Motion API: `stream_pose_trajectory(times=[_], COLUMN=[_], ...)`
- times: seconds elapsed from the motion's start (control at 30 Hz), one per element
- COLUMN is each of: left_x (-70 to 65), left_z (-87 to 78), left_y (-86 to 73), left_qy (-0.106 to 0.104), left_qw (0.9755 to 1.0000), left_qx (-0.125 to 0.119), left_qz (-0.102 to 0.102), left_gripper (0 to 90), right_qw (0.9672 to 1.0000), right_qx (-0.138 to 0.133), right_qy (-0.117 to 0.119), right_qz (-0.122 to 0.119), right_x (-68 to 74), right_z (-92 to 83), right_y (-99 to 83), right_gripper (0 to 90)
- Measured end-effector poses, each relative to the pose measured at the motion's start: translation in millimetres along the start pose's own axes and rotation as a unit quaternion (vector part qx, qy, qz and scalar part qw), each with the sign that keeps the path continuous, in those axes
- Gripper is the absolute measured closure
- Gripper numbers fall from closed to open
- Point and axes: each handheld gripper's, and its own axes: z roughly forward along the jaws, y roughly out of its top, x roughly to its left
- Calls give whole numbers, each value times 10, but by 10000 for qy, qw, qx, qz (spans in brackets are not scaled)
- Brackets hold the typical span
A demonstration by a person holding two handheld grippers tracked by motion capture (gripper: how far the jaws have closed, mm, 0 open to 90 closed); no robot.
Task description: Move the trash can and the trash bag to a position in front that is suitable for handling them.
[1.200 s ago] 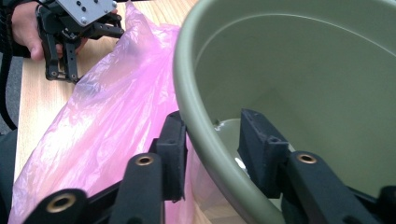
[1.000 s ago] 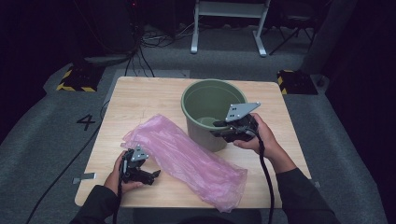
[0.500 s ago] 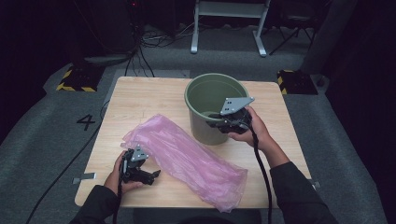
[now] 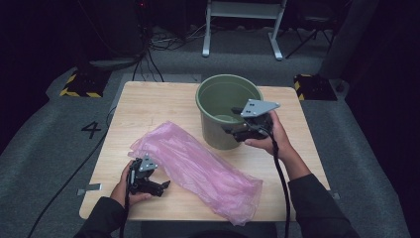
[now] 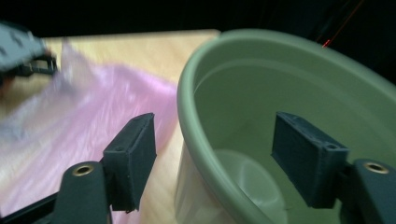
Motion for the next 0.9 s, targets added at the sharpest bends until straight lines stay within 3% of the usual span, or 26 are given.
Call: stream_pose_trajectory(times=[0.03, 0.07, 0.13, 0.37, 0.5, 0.53, 0.7, 0.83, 0.9], left_x=[0, 1, -1, 4, 5, 4, 3, 0, 1], left_z=[0, 0, 2, 2, 4, 3, 2, 3, 2], left_y=[0, 0, 0, 6, 7, 7, 6, 6, 6], left_qy=[0, 2, -11, 5, 4, 7, 11, 13, 7], left_qw=[10000, 10000, 10000, 10000, 10000, 10000, 10000, 10000, 10000], left_qx=[0, -2, -5, 12, 8, 11, 9, 6, 10], left_qz=[0, 3, -18, 12, 17, 13, 10, -4, -4], left_gripper=[4, 4, 4, 3, 3, 3, 4, 4, 4], right_qw=[10000, 9997, 9993, 9986, 9989, 9988, 9984, 9960, 9926], right_qx=[0, -226, -336, -459, -364, -308, -28, 248, 450], right_qy=[0, -107, -169, -207, -113, 14, 133, 443, 660], right_qz=[0, 17, 13, 136, 279, 392, 553, 731, 912], right_x=[0, 24, 48, 88, 118, 145, 264, 417, 520], right_z=[0, -157, -302, -603, -705, -732, -730, -681, -639], right_y=[0, -11, -41, -210, -343, -423, -632, -919, -1161], right_gripper=[301, 291, 289, 272, 261, 257, 232, 232, 228])
